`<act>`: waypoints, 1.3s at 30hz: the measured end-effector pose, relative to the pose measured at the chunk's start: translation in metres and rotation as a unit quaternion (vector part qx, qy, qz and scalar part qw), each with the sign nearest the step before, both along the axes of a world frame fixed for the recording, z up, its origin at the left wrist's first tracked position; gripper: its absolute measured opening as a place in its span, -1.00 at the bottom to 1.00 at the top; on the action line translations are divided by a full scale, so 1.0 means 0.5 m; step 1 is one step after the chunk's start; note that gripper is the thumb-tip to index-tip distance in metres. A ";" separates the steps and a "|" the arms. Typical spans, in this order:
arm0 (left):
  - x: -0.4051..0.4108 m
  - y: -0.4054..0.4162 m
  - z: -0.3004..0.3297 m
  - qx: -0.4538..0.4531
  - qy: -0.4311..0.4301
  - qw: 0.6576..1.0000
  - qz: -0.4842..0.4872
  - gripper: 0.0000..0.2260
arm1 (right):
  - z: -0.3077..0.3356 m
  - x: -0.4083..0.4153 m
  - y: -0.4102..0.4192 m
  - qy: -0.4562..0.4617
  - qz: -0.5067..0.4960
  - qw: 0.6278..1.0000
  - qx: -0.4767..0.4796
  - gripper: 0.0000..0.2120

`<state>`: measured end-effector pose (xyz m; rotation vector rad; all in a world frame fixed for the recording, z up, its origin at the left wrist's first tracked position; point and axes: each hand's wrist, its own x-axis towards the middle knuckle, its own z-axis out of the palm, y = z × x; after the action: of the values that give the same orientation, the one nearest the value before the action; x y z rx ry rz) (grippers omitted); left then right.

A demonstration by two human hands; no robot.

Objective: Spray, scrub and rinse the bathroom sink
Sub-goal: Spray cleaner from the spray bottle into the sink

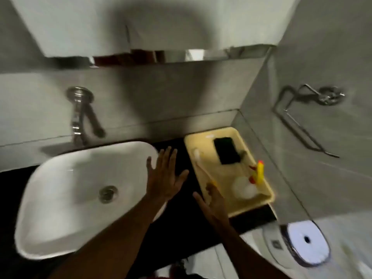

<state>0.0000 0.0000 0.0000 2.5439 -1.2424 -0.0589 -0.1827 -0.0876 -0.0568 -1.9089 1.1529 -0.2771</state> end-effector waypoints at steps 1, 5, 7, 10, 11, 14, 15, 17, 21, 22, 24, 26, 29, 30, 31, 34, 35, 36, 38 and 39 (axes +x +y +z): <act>-0.030 -0.023 -0.028 0.021 0.026 0.999 -0.019 -0.28 | -0.015 -0.041 -0.007 -0.008 -0.044 0.999 0.019 -0.18; -0.123 -0.081 -0.127 0.089 0.048 0.992 -0.078 -0.18 | -0.043 -0.142 -0.082 -0.050 -0.238 0.970 0.030 -0.40; -0.166 -0.098 -0.167 0.115 0.070 0.987 -0.084 -0.12 | -0.038 -0.157 -0.148 -0.075 -0.282 0.956 0.016 -0.38; -0.214 -0.099 -0.235 0.132 0.082 0.984 -0.082 -0.08 | -0.023 -0.161 -0.249 -0.099 -0.242 0.965 0.013 -0.14; -0.224 -0.096 -0.247 0.148 0.090 0.981 -0.085 -0.09 | -0.021 -0.163 -0.279 -0.104 -0.215 0.971 0.011 -0.10; -0.233 -0.093 -0.270 0.154 0.073 0.981 -0.095 -0.12 | -0.012 -0.164 -0.344 -0.082 -0.122 0.989 -0.015 -0.18; -0.231 -0.092 -0.273 0.154 0.066 0.981 -0.097 -0.12 | -0.011 -0.159 -0.348 -0.086 -0.105 0.991 -0.012 -0.24; -0.230 -0.094 -0.281 0.150 0.051 0.982 -0.098 -0.11 | -0.007 -0.146 -0.348 -0.084 -0.094 0.992 -0.013 -0.33; -0.224 -0.105 -0.270 0.191 0.065 0.974 -0.104 -0.07 | 0.004 -0.103 -0.349 -0.099 -0.095 0.990 -0.032 -0.50; -0.225 -0.112 -0.260 0.198 0.076 0.970 -0.117 -0.06 | 0.010 -0.100 -0.352 -0.087 -0.083 0.992 -0.051 -0.51; -0.214 -0.103 -0.232 0.194 0.097 0.967 -0.132 -0.08 | 0.028 -0.077 -0.338 -0.069 -0.029 0.992 -0.097 -0.52; -0.181 -0.061 -0.198 0.149 0.078 0.978 -0.124 -0.14 | 0.040 -0.035 -0.305 -0.061 0.084 0.984 -0.148 -0.56; -0.109 0.056 -0.157 0.063 0.021 0.996 -0.059 -0.24 | 0.068 0.039 -0.251 -0.008 0.270 0.954 -0.131 -0.70; -0.076 0.118 -0.151 0.053 0.013 0.998 -0.024 -0.26 | 0.079 0.065 -0.227 -0.002 0.315 0.942 -0.118 -0.77; -0.038 0.191 -0.149 0.054 0.002 0.998 0.017 -0.26 | 0.087 0.094 -0.194 -0.005 0.344 0.932 -0.111 -0.84; 0.068 0.415 -0.148 0.119 -0.017 0.984 0.134 -0.22 | 0.104 0.162 -0.077 -0.016 0.379 0.924 -0.043 -0.93; 0.096 0.479 -0.149 0.147 -0.006 0.973 0.176 -0.19 | 0.105 0.182 -0.034 -0.011 0.375 0.927 -0.018 -0.91; 0.119 0.530 -0.149 0.172 0.012 0.960 0.219 -0.15 | 0.105 0.201 0.007 0.001 0.365 0.931 0.006 -0.87; 0.153 0.590 -0.153 0.196 0.038 0.936 0.291 -0.10 | 0.097 0.231 0.078 0.029 0.347 0.935 0.071 -0.78; 0.163 0.602 -0.156 0.196 0.050 0.927 0.316 -0.07 | 0.092 0.245 0.109 0.040 0.339 0.934 0.102 -0.77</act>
<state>0.0817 0.3012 -0.0779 3.1132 -0.3433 -0.3135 -0.0601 -0.0332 -0.0107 -2.0126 0.4852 0.2922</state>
